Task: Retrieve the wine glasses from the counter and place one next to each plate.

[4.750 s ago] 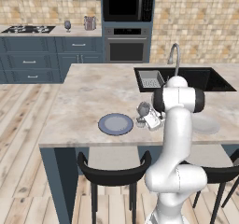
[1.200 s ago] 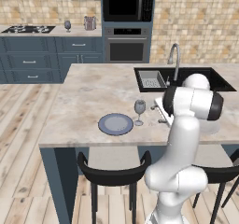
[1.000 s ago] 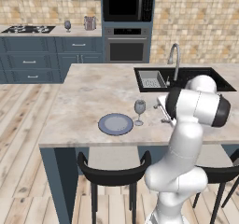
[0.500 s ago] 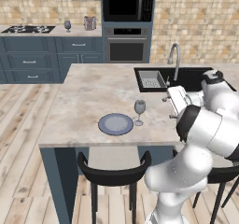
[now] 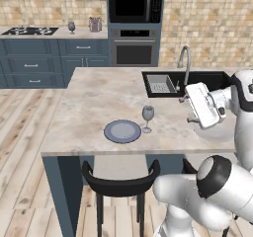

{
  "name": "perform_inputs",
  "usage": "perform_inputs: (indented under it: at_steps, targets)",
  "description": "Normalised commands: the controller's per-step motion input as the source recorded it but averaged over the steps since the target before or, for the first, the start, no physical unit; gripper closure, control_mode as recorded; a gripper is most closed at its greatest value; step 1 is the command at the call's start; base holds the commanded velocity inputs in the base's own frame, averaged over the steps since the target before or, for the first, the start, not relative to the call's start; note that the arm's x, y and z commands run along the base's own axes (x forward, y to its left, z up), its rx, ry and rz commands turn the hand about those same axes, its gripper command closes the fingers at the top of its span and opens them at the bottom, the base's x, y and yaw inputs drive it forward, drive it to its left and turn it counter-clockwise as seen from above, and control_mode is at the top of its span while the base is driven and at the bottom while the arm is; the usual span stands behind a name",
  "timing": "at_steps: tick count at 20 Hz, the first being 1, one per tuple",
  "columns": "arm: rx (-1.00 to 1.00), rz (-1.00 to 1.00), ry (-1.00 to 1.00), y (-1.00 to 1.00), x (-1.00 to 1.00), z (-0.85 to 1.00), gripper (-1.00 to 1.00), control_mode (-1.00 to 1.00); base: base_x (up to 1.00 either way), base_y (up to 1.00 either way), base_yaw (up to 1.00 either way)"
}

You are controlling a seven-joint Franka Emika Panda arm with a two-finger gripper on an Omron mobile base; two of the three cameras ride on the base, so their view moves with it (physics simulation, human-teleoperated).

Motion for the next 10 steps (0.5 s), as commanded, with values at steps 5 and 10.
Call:
perform_inputs:
  at_steps: [5, 10]
  targets:
    - [-0.01, 0.02, 0.00, 0.06, -0.70, 0.63, -1.00, -1.00, 0.00, 0.00, 0.00]
    - [-0.05, 0.00, 0.00, 0.18, -0.77, 0.44, -1.00, -1.00, 0.00, 0.00, 0.00]
